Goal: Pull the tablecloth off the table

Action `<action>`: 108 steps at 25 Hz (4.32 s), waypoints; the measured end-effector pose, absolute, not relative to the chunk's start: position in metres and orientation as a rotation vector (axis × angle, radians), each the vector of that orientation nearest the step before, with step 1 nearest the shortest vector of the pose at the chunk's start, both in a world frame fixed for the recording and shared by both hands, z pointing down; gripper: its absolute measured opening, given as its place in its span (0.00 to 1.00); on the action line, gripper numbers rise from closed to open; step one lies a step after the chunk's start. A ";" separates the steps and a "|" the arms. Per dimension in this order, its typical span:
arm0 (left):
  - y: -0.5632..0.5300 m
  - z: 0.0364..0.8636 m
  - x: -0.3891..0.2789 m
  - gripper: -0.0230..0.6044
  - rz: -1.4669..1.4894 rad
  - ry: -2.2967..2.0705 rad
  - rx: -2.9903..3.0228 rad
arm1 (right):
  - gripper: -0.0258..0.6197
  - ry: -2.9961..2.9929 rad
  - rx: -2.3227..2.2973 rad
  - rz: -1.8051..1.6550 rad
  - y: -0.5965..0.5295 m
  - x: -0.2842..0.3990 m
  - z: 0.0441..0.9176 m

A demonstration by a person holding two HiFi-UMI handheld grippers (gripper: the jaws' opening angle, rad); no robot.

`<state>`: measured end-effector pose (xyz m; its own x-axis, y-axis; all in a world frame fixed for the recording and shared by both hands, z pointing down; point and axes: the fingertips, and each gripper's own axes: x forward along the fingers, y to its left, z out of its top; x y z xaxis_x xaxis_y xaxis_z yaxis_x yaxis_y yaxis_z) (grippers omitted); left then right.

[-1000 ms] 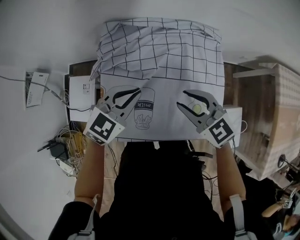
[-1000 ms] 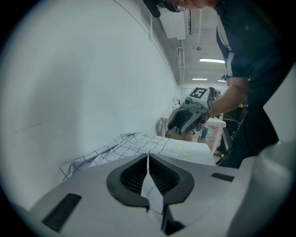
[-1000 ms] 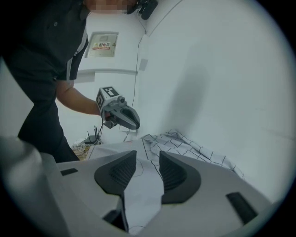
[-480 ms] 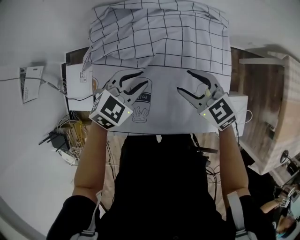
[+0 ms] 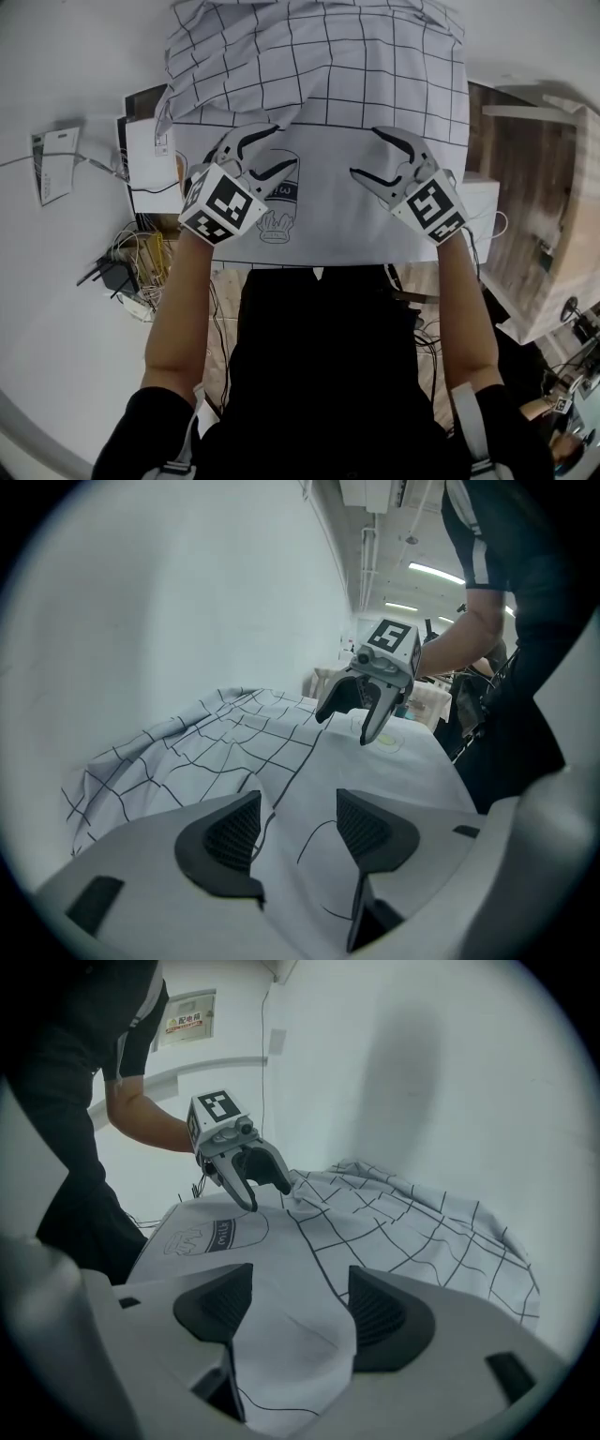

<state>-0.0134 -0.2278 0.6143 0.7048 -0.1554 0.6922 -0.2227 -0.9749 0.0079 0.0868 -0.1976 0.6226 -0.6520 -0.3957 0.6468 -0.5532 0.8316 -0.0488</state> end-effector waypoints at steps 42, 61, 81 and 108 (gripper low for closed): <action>-0.242 0.664 -0.024 0.31 1.271 -0.298 2.687 | 0.46 -2.217 0.667 0.377 -0.200 0.101 0.670; -0.232 0.664 -0.024 0.10 1.285 -0.340 2.651 | 0.20 -2.207 0.707 0.446 -0.192 0.098 0.668; -0.229 0.646 -0.027 0.07 1.203 -0.383 2.643 | 0.09 -2.244 0.741 0.468 -0.188 0.097 0.645; -0.224 0.587 -0.030 0.07 1.071 -0.460 2.698 | 0.07 -2.302 0.843 0.434 -0.183 0.099 0.590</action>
<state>-0.0296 -0.2237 0.5870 0.6885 -0.2111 0.6938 -0.3579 -0.9310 0.0719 0.0992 -0.1827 0.5898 -0.5893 -0.4560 0.6669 -0.6676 0.7397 -0.0842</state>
